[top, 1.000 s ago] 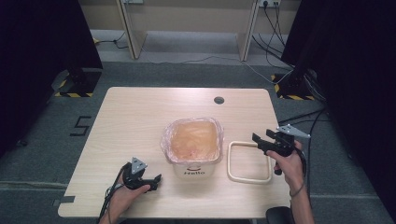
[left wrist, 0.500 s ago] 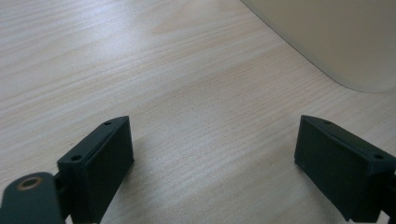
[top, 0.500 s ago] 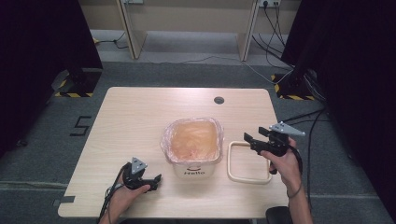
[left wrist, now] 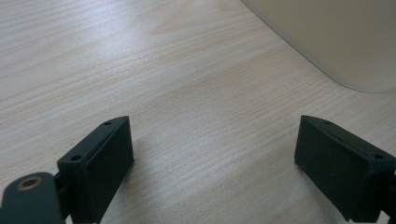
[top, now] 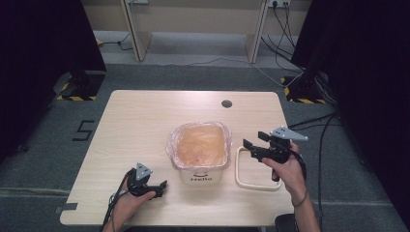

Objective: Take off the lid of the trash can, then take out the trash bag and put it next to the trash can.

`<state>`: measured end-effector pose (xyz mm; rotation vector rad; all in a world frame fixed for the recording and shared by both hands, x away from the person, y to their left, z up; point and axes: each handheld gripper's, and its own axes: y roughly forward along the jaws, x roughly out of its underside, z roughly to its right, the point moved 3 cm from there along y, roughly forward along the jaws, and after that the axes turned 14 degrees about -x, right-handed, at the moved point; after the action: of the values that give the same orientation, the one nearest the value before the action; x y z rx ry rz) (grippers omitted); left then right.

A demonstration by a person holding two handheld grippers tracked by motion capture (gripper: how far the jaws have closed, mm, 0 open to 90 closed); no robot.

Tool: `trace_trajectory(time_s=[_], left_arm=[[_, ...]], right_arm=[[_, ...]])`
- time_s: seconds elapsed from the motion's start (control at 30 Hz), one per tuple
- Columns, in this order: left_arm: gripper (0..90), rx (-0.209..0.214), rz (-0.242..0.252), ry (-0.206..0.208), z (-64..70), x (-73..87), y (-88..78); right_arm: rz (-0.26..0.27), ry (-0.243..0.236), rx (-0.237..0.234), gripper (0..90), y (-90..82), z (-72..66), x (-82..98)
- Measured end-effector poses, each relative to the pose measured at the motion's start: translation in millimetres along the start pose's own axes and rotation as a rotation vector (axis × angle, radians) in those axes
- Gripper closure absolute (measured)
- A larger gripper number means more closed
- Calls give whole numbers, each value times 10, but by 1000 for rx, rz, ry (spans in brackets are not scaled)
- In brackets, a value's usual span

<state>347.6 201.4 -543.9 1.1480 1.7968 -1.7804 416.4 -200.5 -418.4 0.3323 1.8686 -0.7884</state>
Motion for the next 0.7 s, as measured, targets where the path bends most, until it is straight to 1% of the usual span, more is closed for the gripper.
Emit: trace_trajectory(time_s=[0.03,0.17,0.3,0.7], left_arm=[[108,0,0,0,0,0,0],[108,0,0,1,0,0,0],[108,0,0,1,0,0,-1],[108,0,0,-1,1,0,0]], right_arm=[[0,-5,-9,274,11,-38,-13],[-2,-16,-21,274,28,-81,-21],[0,-18,-33,275,50,-120,-40],[11,-35,-48,274,90,-180,-128]])
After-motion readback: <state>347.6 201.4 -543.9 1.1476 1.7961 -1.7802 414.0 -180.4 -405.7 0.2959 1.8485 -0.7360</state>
